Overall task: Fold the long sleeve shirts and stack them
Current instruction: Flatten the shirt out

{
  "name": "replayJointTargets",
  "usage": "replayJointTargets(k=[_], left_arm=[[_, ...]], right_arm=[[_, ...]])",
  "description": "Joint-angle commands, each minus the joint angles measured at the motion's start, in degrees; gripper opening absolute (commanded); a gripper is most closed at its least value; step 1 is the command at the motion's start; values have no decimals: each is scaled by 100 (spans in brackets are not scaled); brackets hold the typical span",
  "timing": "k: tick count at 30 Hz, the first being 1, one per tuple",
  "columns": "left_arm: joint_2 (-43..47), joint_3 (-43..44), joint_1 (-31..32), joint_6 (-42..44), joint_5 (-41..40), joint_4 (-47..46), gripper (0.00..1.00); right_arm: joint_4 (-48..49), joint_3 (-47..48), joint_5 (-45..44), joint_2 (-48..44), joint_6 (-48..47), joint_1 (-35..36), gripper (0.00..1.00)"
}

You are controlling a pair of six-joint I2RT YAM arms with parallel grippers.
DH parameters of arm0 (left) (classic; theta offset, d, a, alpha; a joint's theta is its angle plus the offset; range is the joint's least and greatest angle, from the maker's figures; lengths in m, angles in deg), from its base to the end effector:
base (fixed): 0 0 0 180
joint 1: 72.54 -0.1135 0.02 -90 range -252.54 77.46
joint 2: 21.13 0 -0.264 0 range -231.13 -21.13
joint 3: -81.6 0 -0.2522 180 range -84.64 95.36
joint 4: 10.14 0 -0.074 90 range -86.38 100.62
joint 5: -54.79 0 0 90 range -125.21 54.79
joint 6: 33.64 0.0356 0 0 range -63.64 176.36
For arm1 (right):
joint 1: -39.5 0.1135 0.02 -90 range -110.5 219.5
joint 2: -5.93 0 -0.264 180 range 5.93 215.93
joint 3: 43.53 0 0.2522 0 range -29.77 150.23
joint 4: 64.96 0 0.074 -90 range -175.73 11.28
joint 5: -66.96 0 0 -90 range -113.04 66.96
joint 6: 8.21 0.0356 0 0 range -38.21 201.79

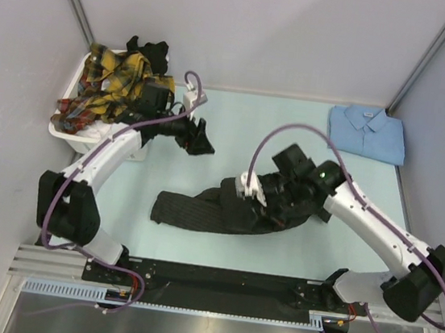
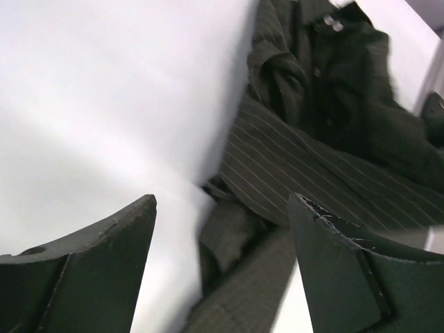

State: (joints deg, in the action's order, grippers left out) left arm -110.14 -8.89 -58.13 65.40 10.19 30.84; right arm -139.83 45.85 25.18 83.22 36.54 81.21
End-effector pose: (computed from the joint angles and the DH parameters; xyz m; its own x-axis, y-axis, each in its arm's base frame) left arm 0.3258 -0.1099 0.3154 -0.5111 0.2452 -0.8238 0.7894 0.5131 -0.3370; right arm 0.1714 0.1883 0.3370 0.0283 -0.6086 -0.7930 -0.9628 -0.2298 0.1420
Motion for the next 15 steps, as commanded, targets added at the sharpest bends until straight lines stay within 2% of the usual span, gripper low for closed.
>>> replayJointTargets(k=[1, 5, 9, 15], left_arm=[[375, -1067, 263, 54, 390, 64, 82], [507, -1632, 614, -209, 110, -32, 80], [543, -1896, 1352, -665, -585, -436, 80], [-71, -1590, 1669, -1510, -867, -710, 80]], right_arm=[[-306, -1440, -1322, -302, -1047, 74, 0], [-95, -1901, -1597, -347, -836, 100, 1], [-33, -2024, -1475, -417, -757, 100, 8], [80, -2156, -1422, -522, -739, 179, 12]])
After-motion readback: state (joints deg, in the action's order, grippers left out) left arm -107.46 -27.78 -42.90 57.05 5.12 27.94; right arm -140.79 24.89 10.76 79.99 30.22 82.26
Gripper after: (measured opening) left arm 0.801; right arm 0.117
